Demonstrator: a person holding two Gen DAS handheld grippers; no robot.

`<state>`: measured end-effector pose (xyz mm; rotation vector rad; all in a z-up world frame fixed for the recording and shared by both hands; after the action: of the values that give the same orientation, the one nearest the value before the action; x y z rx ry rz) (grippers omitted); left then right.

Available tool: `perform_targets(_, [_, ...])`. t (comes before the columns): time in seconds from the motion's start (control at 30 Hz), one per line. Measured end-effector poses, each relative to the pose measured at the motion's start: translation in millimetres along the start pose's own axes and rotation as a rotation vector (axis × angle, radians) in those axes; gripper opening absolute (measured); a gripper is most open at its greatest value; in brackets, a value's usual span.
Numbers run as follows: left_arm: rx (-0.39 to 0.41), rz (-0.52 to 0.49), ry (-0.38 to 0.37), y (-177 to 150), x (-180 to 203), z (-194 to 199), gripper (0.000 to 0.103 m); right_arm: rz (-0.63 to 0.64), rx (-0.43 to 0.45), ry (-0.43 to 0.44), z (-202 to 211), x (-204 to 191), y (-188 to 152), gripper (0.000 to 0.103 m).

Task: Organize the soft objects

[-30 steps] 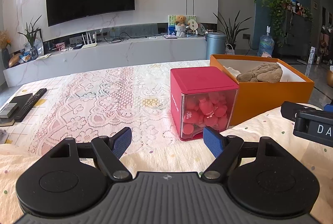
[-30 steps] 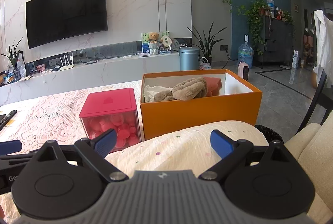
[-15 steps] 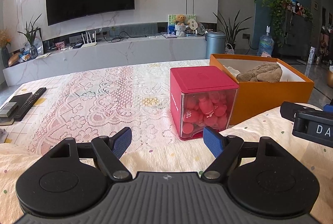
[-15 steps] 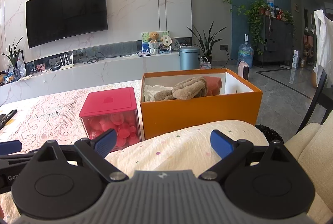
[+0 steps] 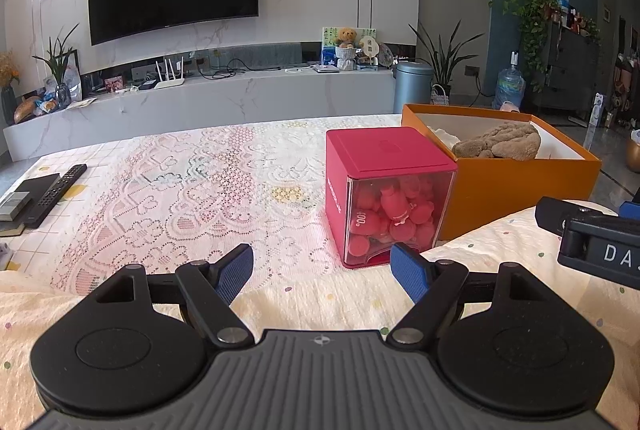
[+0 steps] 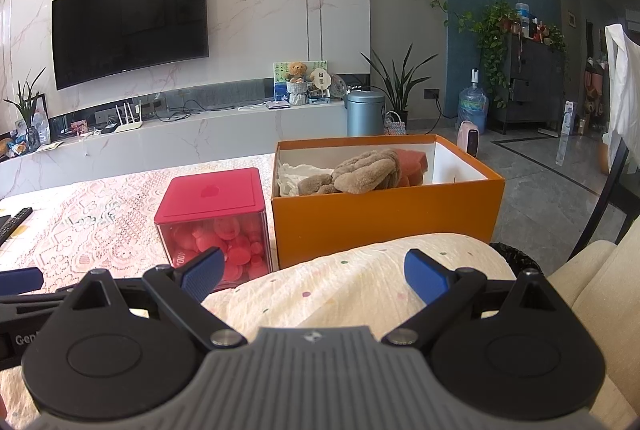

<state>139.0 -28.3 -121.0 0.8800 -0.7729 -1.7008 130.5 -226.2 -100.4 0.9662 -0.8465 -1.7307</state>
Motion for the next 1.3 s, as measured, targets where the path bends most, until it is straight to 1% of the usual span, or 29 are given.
perform_targets(1.07, [-0.002, 0.014, -0.010, 0.6, 0.7, 1.7, 0.091, 0.008, -0.003, 0.001, 2.0, -0.3, -0.6, 0.095])
perform_targets(1.3, [-0.007, 0.018, -0.001, -0.6, 0.1, 0.7, 0.091, 0.014, -0.009, 0.001, 0.2, 0.9, -1.9, 0.095])
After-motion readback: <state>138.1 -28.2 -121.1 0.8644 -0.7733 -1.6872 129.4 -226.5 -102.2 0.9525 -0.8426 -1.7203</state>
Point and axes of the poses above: each gripper's, at about its wrist camera, not at the fingertips, and z roughly against the way its jaws point, x to its right, y to its top, the point moved 6 cm from there along -z, roughly the way its jaws point, and after that the axes turned 12 degrees about -z, right-handed, at the moved point
